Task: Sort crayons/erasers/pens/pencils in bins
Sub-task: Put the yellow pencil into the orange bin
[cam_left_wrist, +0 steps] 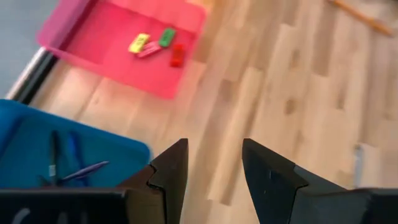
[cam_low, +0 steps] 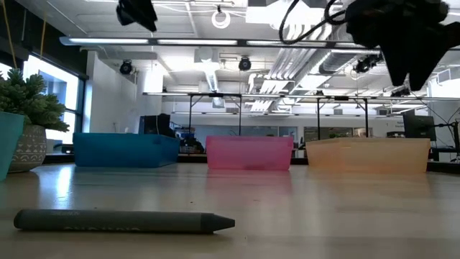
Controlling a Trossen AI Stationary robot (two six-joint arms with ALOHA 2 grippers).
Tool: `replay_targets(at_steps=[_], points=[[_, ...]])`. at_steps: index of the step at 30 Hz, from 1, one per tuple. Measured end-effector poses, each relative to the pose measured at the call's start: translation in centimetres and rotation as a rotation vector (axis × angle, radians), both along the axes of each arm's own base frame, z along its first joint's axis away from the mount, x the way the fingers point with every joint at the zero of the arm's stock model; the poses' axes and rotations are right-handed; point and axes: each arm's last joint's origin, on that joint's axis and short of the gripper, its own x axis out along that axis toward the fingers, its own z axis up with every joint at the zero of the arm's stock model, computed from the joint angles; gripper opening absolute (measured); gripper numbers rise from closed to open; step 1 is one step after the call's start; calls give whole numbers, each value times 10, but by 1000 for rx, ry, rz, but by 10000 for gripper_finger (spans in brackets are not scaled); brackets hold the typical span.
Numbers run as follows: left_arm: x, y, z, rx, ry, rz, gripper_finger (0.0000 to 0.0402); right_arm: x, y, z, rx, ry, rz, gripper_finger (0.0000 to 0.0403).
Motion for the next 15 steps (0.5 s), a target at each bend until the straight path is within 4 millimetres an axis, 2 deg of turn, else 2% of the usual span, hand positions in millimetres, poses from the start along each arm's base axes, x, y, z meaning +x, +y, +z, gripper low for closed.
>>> replay_targets(at_steps=[4,8,15], points=[[-5,-19,6,-24,-44,-34,138,-7,18,-4,6,-5,-33,153],[-6,-34,9,-26,-55,-104,138,-17,34,-22,16,3,-71,153],[-6,-48,9,-29,-54,-172,138,-36,55,-45,45,24,-136,153]])
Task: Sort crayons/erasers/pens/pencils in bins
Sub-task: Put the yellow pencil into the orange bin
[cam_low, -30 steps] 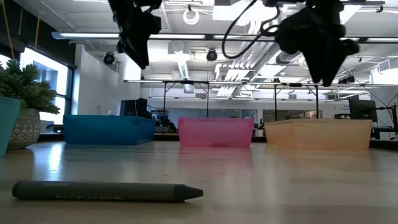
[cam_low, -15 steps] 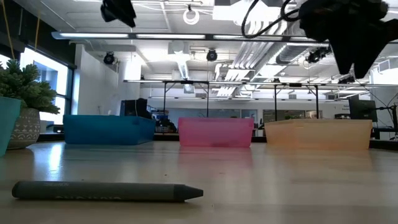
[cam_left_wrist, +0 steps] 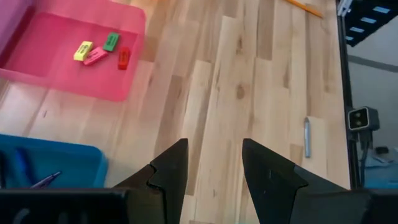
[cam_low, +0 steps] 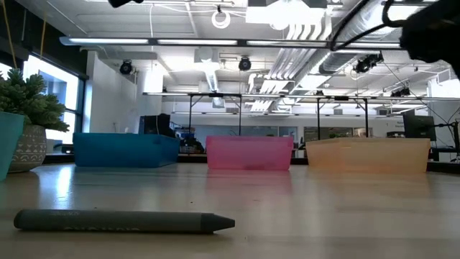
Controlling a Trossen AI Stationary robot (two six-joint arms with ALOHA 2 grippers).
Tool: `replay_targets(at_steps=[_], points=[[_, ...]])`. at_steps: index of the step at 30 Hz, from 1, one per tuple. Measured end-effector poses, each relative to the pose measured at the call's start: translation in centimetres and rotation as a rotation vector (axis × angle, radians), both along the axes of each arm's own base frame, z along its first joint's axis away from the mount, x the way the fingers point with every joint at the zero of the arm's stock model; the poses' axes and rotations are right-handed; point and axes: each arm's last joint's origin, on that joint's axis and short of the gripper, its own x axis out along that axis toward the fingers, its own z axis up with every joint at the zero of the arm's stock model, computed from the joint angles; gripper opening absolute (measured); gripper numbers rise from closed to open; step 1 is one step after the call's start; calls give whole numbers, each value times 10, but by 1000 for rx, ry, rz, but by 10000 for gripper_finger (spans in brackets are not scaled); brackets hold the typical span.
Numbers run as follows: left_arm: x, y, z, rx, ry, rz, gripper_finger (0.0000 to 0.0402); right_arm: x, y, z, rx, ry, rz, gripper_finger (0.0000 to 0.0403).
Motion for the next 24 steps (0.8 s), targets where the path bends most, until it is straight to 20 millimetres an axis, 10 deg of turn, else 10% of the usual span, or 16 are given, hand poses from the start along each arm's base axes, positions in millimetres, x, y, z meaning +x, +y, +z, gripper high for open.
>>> replay_targets(at_steps=[24], points=[[0,-1,0,34,-1,68,138,-35,9,-33,21,181,-50,153]])
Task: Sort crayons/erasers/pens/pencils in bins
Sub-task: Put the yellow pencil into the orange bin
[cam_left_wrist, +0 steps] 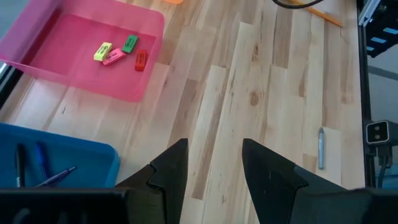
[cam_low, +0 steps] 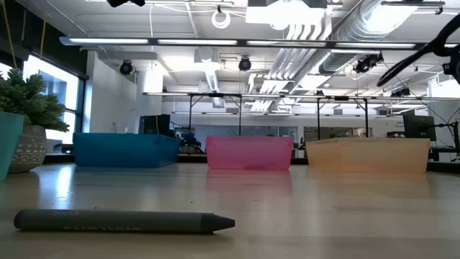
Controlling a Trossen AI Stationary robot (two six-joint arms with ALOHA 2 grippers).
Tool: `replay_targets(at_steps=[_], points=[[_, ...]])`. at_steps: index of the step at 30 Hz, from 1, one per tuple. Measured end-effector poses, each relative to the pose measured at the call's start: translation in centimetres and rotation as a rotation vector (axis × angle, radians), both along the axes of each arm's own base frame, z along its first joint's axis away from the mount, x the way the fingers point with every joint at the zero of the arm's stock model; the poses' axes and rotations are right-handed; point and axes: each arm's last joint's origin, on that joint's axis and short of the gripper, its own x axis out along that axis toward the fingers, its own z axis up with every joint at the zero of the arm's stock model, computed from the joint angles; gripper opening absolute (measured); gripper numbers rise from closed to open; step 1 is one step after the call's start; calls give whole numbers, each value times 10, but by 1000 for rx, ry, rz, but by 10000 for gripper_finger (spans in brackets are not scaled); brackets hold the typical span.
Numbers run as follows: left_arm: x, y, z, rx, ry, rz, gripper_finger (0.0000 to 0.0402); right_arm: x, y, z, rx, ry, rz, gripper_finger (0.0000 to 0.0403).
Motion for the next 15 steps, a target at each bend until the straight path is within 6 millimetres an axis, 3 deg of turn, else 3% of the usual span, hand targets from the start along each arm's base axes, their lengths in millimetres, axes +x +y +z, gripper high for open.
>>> replay_targets(at_steps=[15], points=[[2,0,-1,-5,5,7,138,-13,-7,-32,52,39,-15,153]])
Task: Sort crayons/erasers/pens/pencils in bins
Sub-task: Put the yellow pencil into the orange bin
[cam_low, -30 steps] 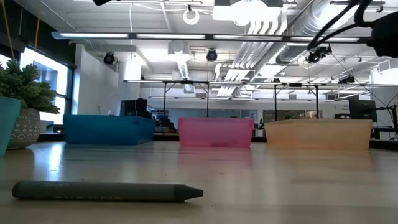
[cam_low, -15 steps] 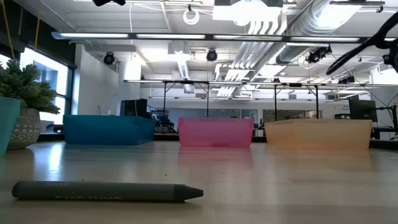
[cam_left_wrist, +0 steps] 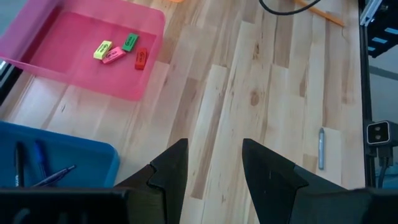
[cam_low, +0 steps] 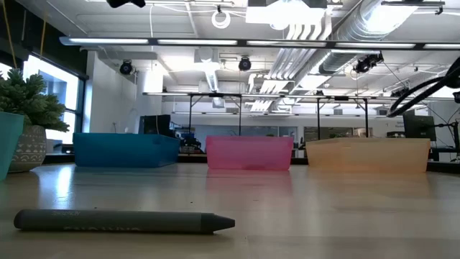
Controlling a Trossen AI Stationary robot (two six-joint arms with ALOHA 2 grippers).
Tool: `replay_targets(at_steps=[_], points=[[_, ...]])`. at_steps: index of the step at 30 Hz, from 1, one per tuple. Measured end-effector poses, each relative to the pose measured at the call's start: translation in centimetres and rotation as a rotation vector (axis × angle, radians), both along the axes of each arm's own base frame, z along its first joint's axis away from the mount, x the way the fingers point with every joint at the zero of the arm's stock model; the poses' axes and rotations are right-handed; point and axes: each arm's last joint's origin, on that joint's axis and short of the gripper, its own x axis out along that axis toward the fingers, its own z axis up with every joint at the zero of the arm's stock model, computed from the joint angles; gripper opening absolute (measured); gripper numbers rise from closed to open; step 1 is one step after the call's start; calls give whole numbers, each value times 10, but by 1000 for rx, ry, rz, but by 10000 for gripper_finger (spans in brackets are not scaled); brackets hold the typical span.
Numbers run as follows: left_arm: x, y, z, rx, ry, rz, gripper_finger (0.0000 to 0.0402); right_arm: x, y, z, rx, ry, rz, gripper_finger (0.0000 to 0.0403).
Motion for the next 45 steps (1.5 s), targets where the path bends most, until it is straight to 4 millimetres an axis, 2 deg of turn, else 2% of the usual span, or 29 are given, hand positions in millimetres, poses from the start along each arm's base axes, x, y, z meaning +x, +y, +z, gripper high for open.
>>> replay_targets(at_steps=[7,13,21,25,30,35,41,45], points=[[1,1,-1,16,4,13,138,-7,-5,-19,65,-2,8,153],[1,1,-1,17,4,15,138,-8,-6,-22,72,-9,43,144],[0,1,-1,16,14,14,138,-7,-6,-23,64,-25,36,50],[-4,0,-5,-17,71,7,138,-7,-6,-22,59,-24,25,11],[-13,-3,-11,-73,176,25,138,-7,-6,-22,58,-23,25,12],[-13,-12,-14,-64,192,-8,138,-4,-3,-18,39,-46,36,5],[-17,-24,-37,-44,238,9,138,-2,-2,-15,28,-62,40,4],[-12,-34,-49,-79,202,-1,138,0,-1,-13,33,-75,54,3]])
